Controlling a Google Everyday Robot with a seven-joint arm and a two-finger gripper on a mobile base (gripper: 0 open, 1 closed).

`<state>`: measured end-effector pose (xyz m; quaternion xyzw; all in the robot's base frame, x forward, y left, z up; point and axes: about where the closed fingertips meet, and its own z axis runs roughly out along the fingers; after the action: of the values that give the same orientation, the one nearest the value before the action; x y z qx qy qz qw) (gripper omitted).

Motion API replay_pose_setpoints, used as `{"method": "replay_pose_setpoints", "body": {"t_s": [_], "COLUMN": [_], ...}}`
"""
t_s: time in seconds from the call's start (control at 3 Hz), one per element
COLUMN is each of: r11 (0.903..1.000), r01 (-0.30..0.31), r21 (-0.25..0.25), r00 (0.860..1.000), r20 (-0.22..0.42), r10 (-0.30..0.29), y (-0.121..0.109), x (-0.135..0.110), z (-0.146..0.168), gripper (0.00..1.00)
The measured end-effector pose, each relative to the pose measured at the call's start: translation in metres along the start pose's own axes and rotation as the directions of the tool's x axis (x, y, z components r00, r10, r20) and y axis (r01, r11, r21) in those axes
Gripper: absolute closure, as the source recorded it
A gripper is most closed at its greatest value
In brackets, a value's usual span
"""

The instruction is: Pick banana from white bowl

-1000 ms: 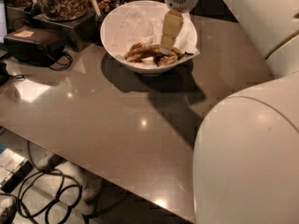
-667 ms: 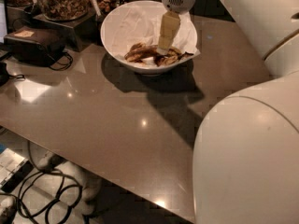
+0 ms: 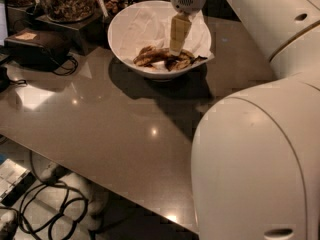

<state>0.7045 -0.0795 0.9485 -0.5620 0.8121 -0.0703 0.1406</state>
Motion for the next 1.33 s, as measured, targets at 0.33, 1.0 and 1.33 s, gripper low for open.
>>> {"method": "replay_pose_setpoints", "body": {"t_s": [0.33,1.0,1.33], "r11": [1.0,0.9979,0.9961], "r01": [0.004,-0.001,-0.008], "r21": [-0.008,-0.065,-0.088], "r00": [1.0,1.0,0.999], "r20": [-0.007,-0.024,-0.033], "r10": [-0.004,0.0,0.005], "y": [-0.004,-0.008,-0.01], "x": [-0.005,-0.013,-0.013], "z": [0.006,0.042,0.059], "gripper": [0.21,0.3,0.32]}}
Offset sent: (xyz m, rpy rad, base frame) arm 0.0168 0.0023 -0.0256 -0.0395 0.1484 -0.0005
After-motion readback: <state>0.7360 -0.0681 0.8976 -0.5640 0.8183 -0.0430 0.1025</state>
